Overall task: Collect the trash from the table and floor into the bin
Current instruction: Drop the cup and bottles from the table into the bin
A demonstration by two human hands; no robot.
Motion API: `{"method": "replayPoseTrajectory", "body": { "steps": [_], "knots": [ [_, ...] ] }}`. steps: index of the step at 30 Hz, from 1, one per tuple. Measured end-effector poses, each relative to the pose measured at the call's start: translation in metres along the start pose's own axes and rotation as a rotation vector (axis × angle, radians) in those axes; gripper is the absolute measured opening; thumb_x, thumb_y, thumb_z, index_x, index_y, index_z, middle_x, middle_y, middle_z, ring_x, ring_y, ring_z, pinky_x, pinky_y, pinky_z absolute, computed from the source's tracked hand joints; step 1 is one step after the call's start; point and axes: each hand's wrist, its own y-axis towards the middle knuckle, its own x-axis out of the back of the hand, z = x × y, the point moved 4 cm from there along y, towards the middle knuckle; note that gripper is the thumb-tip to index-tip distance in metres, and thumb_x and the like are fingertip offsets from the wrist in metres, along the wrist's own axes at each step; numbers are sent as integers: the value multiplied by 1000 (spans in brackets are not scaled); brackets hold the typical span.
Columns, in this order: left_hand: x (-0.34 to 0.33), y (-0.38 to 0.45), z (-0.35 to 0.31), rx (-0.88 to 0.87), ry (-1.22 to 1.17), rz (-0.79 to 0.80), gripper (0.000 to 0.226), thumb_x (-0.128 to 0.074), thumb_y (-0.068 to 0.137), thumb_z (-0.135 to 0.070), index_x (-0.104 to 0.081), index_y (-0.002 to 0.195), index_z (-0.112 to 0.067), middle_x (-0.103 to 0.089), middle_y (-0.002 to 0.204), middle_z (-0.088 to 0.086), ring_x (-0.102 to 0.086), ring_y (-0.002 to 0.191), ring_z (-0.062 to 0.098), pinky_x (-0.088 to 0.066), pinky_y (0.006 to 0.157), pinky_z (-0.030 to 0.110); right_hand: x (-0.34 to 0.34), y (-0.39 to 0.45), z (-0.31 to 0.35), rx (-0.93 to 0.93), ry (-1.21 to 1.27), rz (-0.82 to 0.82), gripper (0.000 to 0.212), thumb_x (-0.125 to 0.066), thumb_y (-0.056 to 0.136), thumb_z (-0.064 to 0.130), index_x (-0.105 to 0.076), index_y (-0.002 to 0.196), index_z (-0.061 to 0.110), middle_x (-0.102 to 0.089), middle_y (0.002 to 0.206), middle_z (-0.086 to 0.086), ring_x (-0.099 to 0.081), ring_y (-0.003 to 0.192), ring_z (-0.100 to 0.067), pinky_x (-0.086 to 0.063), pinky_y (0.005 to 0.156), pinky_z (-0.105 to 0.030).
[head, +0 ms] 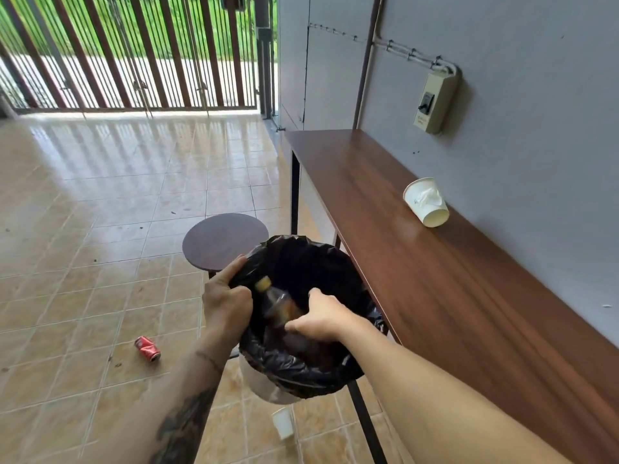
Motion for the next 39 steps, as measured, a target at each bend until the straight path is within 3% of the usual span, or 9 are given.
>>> {"method": "replayPoseTrajectory", "body": {
  "steps": [3,7,12,16,24,28,31,35,39],
  "knots": [
    [-4,1,5,32,35,-13,73,-43,68,13,-68,127,-23,-68,118,-3,-61,113,19,-49,99,28,40,-4,8,90,27,-95,91,-65,75,53,-28,151,18,-50,143,-11,-52,126,-34,-47,100,-44],
    [-12,-6,10,52,101,-39,70,-46,70,14,-69,124,-24,-68,106,-2,-63,104,23,-50,100,37,130,-17,2,235,105,-516,62,-62,82,40,-44,139,24,-57,130,-5,-57,117,-28,-47,100,-44],
    [-24,-6,11,61,143,-27,69,-48,71,12,-68,125,-27,-71,108,5,-63,97,28,-52,96,45,205,2,-60,33,-105,-788,61,-64,82,36,-39,135,21,-39,138,-10,-43,127,-35,-43,101,-45],
    [-32,-6,8,64,156,-19,72,-45,70,13,-68,125,-28,-69,108,1,-62,100,24,-51,96,38,227,26,-102,-148,-186,-783,71,-65,83,40,-29,141,22,-33,134,-13,-43,123,-40,-43,99,-49],
    [-30,1,6,41,105,-61,76,-40,67,12,-68,126,-27,-69,118,-5,-60,112,18,-47,105,36,229,65,-119,-83,-73,-825,68,-64,84,26,-29,142,22,-37,129,-20,-53,111,-45,-49,92,-46],
    [-20,6,14,47,87,-72,78,-39,65,11,-66,128,-27,-68,123,-3,-59,118,21,-47,105,40,218,53,-90,90,20,-927,56,-57,83,14,-37,135,15,-39,127,-23,-52,107,-46,-46,89,-45],
    [-7,5,13,47,76,-124,77,-40,65,11,-68,126,-26,-70,121,-2,-62,115,21,-48,104,39,202,29,-42,328,103,-919,58,-58,81,16,-37,134,26,-43,127,-15,-56,101,-40,-50,87,-44],
    [20,-1,11,39,49,-173,75,-41,65,10,-70,124,-26,-71,114,-3,-64,108,20,-52,100,39,157,-5,25,552,124,-721,67,-60,82,13,-31,138,35,-45,124,-5,-53,90,-20,-43,76,-30],
    [62,-16,7,3,13,-244,73,-42,65,12,-72,119,-26,-69,101,-17,-64,102,16,-54,96,36,80,-23,76,574,-47,-352,69,-55,80,20,-25,140,36,-42,134,-6,-53,106,-30,-45,91,-43]
  ]
}}
